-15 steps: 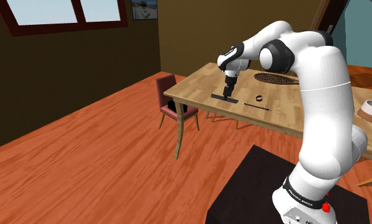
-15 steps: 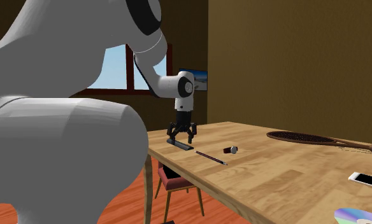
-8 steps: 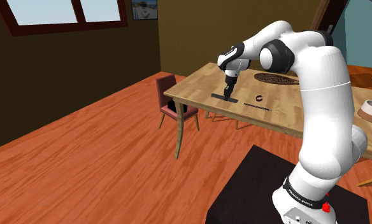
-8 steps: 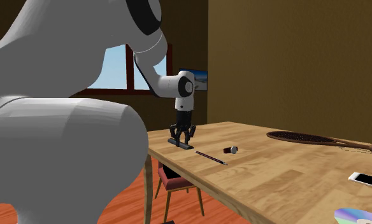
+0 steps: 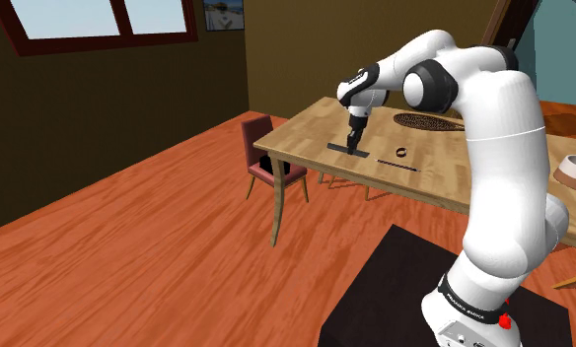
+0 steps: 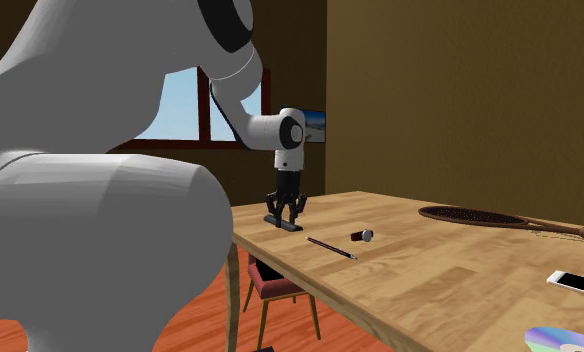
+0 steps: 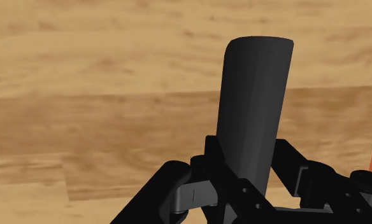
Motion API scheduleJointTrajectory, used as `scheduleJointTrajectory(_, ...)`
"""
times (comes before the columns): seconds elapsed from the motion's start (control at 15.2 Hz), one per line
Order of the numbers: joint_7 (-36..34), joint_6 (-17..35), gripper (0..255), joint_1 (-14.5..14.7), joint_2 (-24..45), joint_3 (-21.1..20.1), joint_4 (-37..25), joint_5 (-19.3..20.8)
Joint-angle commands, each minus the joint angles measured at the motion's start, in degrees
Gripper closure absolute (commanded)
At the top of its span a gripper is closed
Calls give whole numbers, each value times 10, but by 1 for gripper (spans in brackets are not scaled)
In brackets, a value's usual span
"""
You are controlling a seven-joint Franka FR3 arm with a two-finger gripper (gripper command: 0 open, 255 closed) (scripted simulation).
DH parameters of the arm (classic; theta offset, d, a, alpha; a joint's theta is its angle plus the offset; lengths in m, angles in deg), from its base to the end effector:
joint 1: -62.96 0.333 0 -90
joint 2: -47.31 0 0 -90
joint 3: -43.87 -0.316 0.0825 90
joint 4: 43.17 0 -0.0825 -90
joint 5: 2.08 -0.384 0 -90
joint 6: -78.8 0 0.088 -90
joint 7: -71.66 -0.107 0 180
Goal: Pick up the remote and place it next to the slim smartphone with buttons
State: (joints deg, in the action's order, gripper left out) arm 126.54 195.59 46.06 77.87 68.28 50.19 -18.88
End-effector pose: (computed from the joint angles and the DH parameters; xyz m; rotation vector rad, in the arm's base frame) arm 0.5374 -0.4045 0.3258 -3.0540 -0.2133 0.0218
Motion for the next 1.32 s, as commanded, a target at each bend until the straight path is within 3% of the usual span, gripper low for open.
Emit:
scheduleJointTrajectory(0.0,-3,-11,255,1,-7,2,-5,3)
scheduleJointTrajectory(0.86,-18,-91,255,4,-41,12,-53,23)
scheduleJointTrajectory(1.25,32,-51,255,-9,-123,40,66,50)
